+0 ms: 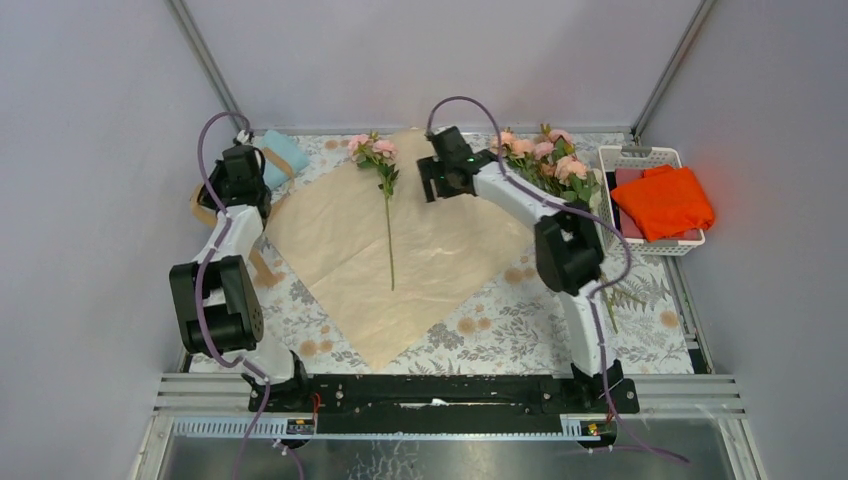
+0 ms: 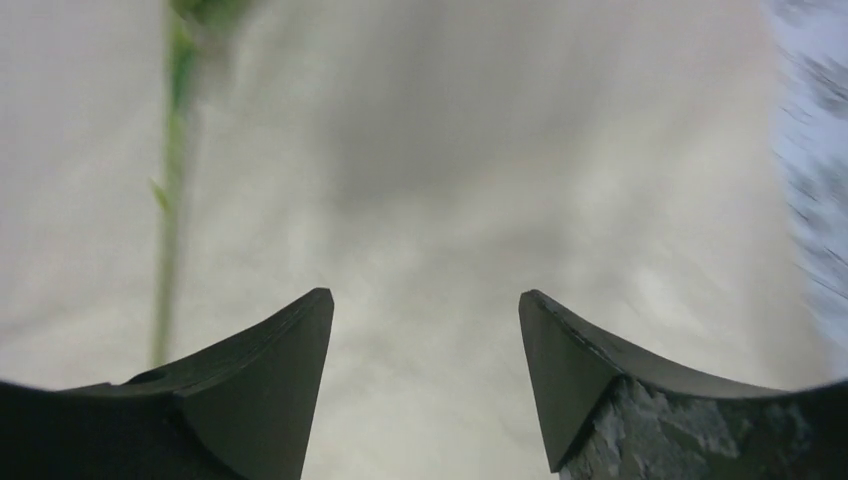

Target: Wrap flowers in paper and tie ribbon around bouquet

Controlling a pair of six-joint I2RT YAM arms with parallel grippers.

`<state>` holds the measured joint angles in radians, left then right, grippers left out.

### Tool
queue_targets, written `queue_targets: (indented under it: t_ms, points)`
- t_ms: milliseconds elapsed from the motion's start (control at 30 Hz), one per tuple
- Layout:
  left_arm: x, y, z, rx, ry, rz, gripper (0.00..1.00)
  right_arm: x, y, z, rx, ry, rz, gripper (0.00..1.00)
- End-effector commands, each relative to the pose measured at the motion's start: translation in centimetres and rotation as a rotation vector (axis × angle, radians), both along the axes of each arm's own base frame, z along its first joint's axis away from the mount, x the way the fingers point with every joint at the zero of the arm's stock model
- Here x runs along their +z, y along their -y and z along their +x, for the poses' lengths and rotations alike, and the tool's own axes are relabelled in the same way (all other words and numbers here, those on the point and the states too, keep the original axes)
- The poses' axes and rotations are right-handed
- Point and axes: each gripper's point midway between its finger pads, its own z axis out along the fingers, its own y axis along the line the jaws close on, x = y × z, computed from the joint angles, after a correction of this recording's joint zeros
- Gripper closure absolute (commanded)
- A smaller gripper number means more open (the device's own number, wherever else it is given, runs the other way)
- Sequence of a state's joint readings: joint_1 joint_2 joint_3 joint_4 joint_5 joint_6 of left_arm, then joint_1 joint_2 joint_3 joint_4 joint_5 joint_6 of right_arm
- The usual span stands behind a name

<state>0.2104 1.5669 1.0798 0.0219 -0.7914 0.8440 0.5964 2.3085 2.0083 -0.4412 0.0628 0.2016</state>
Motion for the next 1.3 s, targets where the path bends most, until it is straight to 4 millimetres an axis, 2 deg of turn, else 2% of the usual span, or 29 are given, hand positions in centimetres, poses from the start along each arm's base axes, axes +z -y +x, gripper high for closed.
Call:
queue_targets:
  t_ms: [0,33,67,100,167,267,367,500,600,700,867,967,1100,1167,1267]
  points:
    - [-4.8,-2.0,-2.5,0.093,-0.105,-0.08,0.72,7.3,13.8,-1.3,-0.123,0.132,-0.265,0.29]
    - [-5.9,-2.2,-2.8,0.105,-0.135,-0.092,0.42,6.6,16.5,-2.2,-0.161,0.09,-0.28,0.33]
    - [-6.6,-2.3,-3.1,0.115,-0.152,-0.101,0.06,6.0,18.7,-2.9,-0.198,0.046,-0.279,0.36]
    - [-7.2,-2.2,-3.1,0.12,-0.16,-0.113,0.02,5.2,20.8,-3.6,-0.231,0.004,-0.275,0.39]
    - [-7.8,-1.1,-2.7,0.093,-0.161,-0.187,0.02,3.8,23.5,-4.5,-0.274,-0.05,-0.27,0.43]
    - [-7.4,2.2,-1.4,-0.011,-0.142,-0.342,0.02,2.8,26.4,-4.7,-0.335,-0.083,-0.314,0.5]
    - [-6.2,6.6,-0.4,-0.166,-0.121,-0.496,0.01,2.1,26.4,-3.7,-0.309,-0.08,-0.275,0.56]
    - [-5.5,12.5,-0.1,-0.355,-0.115,-0.691,0.01,0.2,27.1,-0.9,-0.318,-0.113,-0.251,0.56]
    - [-5.9,15.2,-0.2,-0.429,-0.135,-0.784,0.01,-1.5,27.1,1.6,-0.291,-0.137,-0.266,0.57]
    - [-6.5,16.3,-0.2,-0.449,-0.143,-0.841,0.01,-2.6,26.8,3.8,-0.275,-0.124,-0.271,0.55]
    - [-7.6,16.8,-0.1,-0.441,-0.163,-0.872,0.01,-4.1,28.8,6.5,-0.335,-0.102,-0.377,0.54]
    - [-8.3,17.5,-0.1,-0.451,-0.182,-0.891,0.01,-5.0,29.2,7.3,-0.332,-0.106,-0.405,0.53]
    - [-9.2,18.5,-0.1,-0.454,-0.207,-0.915,0.01,-6.5,29.8,7.4,-0.328,-0.126,-0.437,0.53]
    - [-9.8,18.8,-0.2,-0.451,-0.222,-0.925,0.01,-7.3,29.5,7.2,-0.308,-0.147,-0.405,0.56]
    - [-10.3,19.2,-0.2,-0.449,-0.237,-0.927,0.01,-8.1,29.6,7.0,-0.304,-0.174,-0.326,0.74]
